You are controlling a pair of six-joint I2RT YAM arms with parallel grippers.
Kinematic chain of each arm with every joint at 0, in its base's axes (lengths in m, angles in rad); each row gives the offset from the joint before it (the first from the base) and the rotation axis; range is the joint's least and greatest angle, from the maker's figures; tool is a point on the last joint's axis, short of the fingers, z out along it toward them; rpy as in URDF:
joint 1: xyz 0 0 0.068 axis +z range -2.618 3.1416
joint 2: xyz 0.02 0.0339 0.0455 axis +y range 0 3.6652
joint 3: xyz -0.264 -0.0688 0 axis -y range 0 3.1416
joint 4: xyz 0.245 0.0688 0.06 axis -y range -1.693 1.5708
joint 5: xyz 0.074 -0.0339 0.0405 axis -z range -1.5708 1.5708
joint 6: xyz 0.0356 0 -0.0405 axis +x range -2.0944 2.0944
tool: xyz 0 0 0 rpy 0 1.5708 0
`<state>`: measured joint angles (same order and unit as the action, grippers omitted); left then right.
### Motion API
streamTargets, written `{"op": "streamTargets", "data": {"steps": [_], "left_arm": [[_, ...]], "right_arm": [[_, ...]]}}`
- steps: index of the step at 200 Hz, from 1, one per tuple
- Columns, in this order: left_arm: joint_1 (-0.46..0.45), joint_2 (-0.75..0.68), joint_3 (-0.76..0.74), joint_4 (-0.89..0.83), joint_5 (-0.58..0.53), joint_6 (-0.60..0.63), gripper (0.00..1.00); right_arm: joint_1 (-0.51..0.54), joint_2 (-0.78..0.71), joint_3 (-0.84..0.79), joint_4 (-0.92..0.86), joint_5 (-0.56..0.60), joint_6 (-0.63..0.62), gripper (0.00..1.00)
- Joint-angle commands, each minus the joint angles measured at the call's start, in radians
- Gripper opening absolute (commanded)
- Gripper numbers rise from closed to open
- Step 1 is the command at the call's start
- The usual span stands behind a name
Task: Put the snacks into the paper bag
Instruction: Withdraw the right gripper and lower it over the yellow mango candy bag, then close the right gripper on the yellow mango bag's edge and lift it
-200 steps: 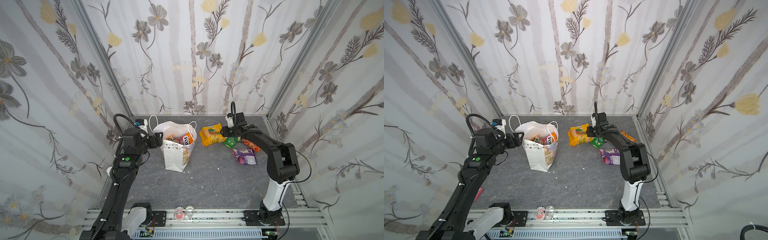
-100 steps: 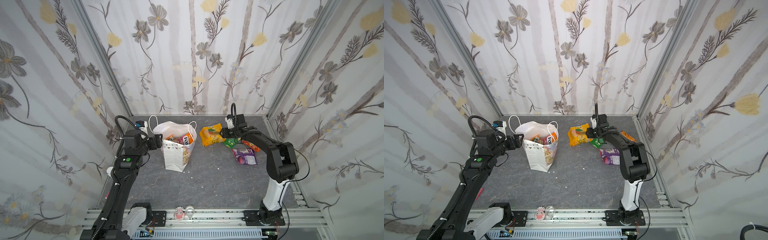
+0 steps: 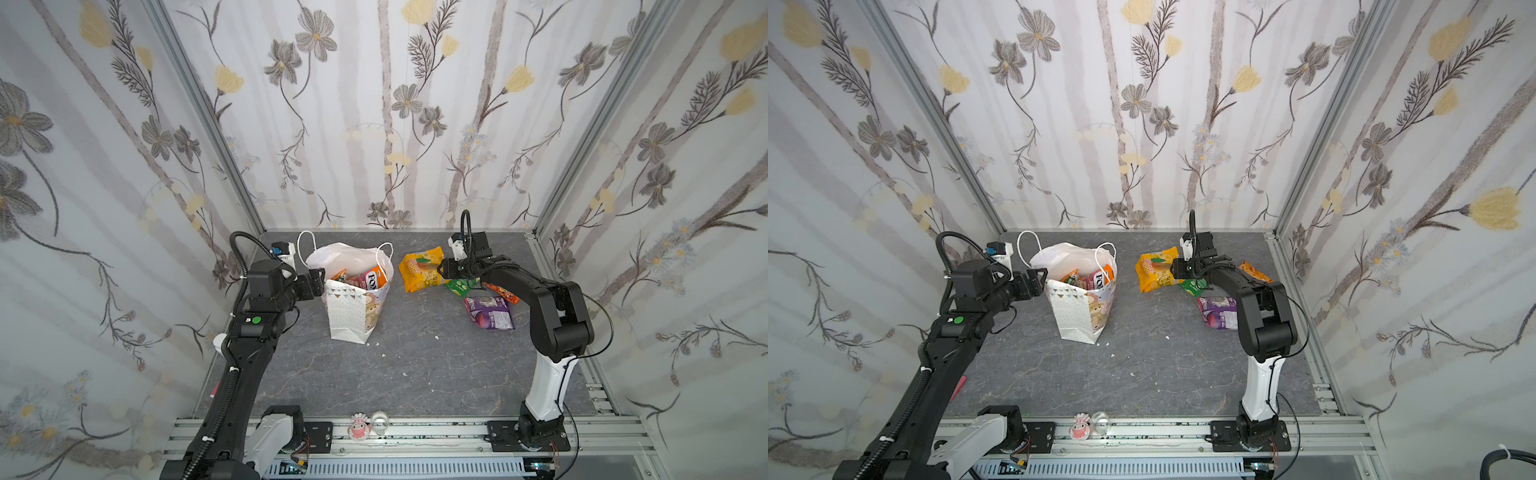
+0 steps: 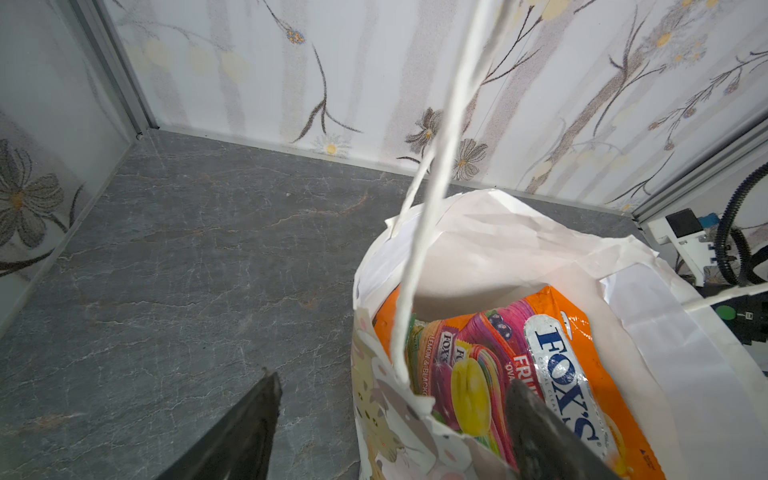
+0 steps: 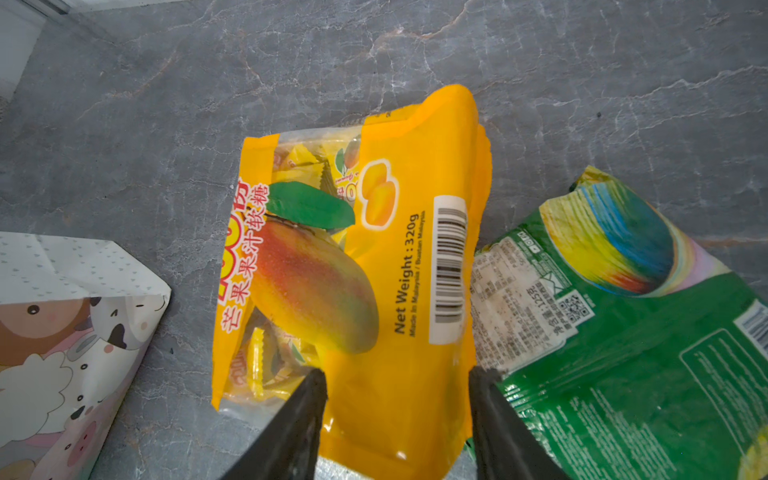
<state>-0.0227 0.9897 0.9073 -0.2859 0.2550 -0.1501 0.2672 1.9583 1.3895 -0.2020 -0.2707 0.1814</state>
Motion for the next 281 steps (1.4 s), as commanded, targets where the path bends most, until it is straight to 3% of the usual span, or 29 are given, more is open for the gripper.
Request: {"op": "streamTargets", "data": {"steps": [1, 32, 80, 123, 146, 229, 281], "left_arm": [[-0.001, -0.003, -0.002, 0.023, -0.005, 0.007, 0.84], [-0.001, -0.003, -0.004, 0.022, -0.007, 0.008, 0.84], [0.000, -0.002, -0.002, 0.022, -0.004, 0.008, 0.84], [-0.002, -0.001, -0.004, 0.022, -0.006, 0.009, 0.84], [-0.002, -0.002, -0.002, 0.022, -0.005, 0.009, 0.84], [0.000, -0.006, -0.004, 0.022, -0.007, 0.011, 0.84], [0.000, -0.011, -0.005, 0.023, -0.007, 0.010, 0.84]], "right_arm": [[0.000, 0.012, -0.010, 0.035, -0.032, -0.010, 0.55], [-0.001, 0.011, -0.037, 0.059, -0.037, 0.000, 0.53], [-0.004, 0.017, -0.060, 0.103, -0.089, 0.029, 0.39], [-0.011, 0.022, -0.068, 0.135, -0.143, 0.058, 0.19], [-0.019, 0.016, -0.076, 0.159, -0.171, 0.086, 0.00], [-0.025, -0.110, -0.166, 0.293, -0.384, 0.188, 0.00], [-0.023, -0.185, -0.199, 0.341, -0.429, 0.238, 0.00]]}}
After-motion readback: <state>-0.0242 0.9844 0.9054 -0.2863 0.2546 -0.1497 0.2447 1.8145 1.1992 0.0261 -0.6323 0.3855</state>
